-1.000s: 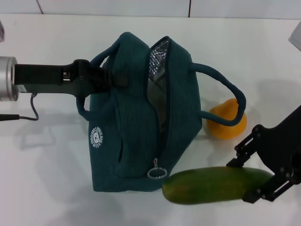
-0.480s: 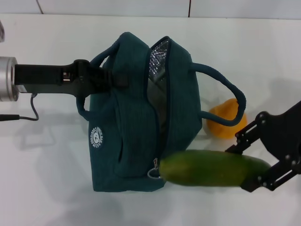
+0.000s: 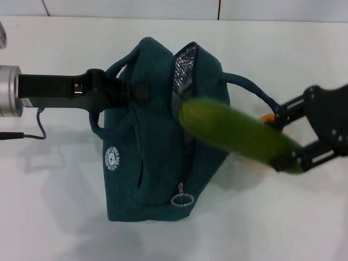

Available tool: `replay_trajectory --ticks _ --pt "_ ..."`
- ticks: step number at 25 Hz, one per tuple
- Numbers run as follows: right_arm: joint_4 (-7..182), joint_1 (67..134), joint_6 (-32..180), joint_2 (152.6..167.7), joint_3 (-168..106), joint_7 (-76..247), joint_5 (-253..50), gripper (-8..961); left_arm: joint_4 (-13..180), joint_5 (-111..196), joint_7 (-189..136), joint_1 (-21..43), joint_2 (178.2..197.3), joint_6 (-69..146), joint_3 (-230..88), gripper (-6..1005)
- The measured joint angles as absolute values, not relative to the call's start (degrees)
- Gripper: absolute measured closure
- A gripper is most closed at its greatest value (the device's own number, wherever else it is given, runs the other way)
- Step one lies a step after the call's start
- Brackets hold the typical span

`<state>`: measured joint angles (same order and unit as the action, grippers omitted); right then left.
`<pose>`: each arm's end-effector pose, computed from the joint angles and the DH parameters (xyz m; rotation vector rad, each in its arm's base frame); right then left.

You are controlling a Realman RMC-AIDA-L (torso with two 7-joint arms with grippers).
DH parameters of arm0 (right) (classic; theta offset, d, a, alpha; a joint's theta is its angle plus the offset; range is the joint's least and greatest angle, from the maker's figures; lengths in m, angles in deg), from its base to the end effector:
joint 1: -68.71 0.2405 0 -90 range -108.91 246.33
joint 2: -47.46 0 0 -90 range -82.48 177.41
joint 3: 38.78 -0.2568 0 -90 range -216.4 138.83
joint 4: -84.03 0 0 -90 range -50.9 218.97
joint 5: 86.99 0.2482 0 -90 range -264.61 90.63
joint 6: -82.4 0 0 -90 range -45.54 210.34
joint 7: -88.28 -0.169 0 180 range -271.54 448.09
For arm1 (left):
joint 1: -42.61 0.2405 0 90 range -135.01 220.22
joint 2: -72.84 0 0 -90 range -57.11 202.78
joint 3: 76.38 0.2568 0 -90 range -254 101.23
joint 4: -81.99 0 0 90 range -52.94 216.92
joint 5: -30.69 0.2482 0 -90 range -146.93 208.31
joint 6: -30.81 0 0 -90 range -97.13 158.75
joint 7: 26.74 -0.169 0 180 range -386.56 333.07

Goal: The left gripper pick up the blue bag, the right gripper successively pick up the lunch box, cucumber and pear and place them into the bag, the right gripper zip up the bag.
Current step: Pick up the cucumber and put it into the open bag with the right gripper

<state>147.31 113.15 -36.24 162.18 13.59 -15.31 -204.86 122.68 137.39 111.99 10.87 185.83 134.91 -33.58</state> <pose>0.1244 0.3652 0.0470 2.9120 -0.1512 -0.2654 -0.2407 0.3636 0.0357 2.2770 1.7026 0.8240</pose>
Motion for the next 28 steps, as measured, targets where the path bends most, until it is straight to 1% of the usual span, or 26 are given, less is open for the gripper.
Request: replay_trajectory --ticks 2,7,10,13,16,21,28 --pt "147.9 113.8 -35.7 161.45 13.6 -18.3 -205.0 335 122.7 137.4 112.0 10.8 185.83 134.9 -33.6 959" --pt "148.6 115.8 -34.5 158.78 13.9 -24.2 -205.6 335 122.7 137.0 111.9 10.6 185.86 135.0 -33.6 959" --pt "148.5 117.3 -34.0 157.88 14.0 -26.5 -207.6 334 122.6 136.6 111.9 10.6 185.86 135.2 -33.6 959" --pt "148.1 118.7 -34.0 157.89 14.1 -27.3 -211.2 334 122.6 135.9 111.9 10.7 185.92 135.6 -33.8 959" --pt "147.8 119.3 -33.9 158.42 14.7 -27.6 -214.9 334 122.6 135.3 111.9 10.6 186.12 135.8 -33.8 959" --pt "147.1 119.9 -32.8 159.75 16.6 -27.9 -217.9 334 122.6 134.1 111.8 10.4 186.47 136.4 -33.6 959" --pt "143.2 122.2 -30.4 160.18 18.0 -28.5 -218.7 334 122.6 134.0 111.4 10.4 187.19 137.2 -33.6 959"
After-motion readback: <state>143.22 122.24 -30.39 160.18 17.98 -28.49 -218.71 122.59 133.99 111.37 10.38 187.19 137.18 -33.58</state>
